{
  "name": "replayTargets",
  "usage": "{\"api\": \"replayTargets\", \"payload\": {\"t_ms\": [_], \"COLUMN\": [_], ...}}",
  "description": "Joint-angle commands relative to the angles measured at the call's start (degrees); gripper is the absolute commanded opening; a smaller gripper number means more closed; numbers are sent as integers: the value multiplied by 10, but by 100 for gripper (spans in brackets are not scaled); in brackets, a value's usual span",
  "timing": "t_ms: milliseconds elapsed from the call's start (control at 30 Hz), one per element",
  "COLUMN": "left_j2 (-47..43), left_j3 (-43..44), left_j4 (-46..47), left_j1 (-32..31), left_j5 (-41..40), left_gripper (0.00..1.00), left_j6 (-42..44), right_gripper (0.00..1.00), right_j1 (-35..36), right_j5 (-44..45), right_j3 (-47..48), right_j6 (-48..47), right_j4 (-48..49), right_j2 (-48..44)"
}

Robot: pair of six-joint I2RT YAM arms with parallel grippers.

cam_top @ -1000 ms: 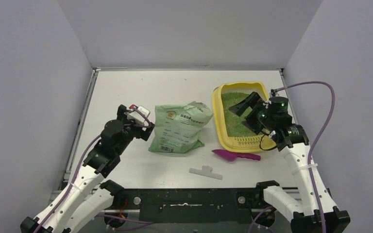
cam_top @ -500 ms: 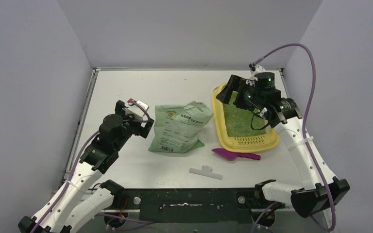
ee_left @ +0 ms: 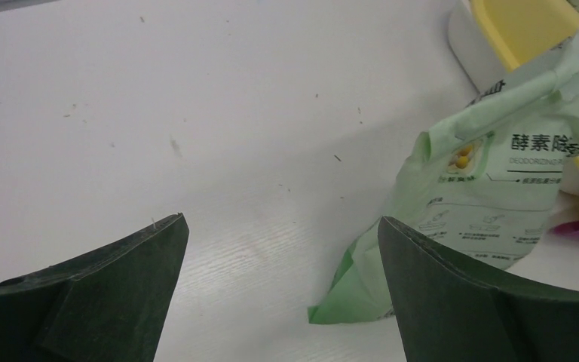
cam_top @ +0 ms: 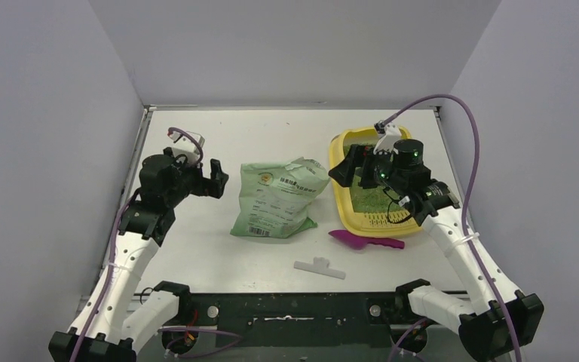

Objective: Fill the litter box with clean litter
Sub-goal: Place the spatula at the center of the board, then close the cat litter bag at the center of the board.

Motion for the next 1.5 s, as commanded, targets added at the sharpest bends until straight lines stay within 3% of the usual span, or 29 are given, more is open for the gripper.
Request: {"api": "replayTargets", "payload": {"t_ms": [0,133,367,533,667,1467], "left_j2": [-23,-48,18,50,91,145], "left_j3": [10,-36,-8,-5,-1,-9], "left_j4": [29,110,174,216,215,210], "left_j1": [11,16,36,53,57,58], "left_j5": [129,152,212,298,336,376], "left_gripper": [97,97,97,97,97,90], "left_j6": [-34,-29,5,52,59,36], "right_gripper": [100,100,100,100,100,100], "right_j1": [0,-1,-2,-2,-2,-3], "right_j5": [-47,-34,-45,-48,-37,0], "right_j3": [25,-20,4,-3,-3,-4], "right_j6": [-56,-63,-70,-71,-73,-65], "right_j4": [-32,-35,-56,-67,-86,-193], "right_j2": [-8,-66,-108,-116,-123,-264]}}
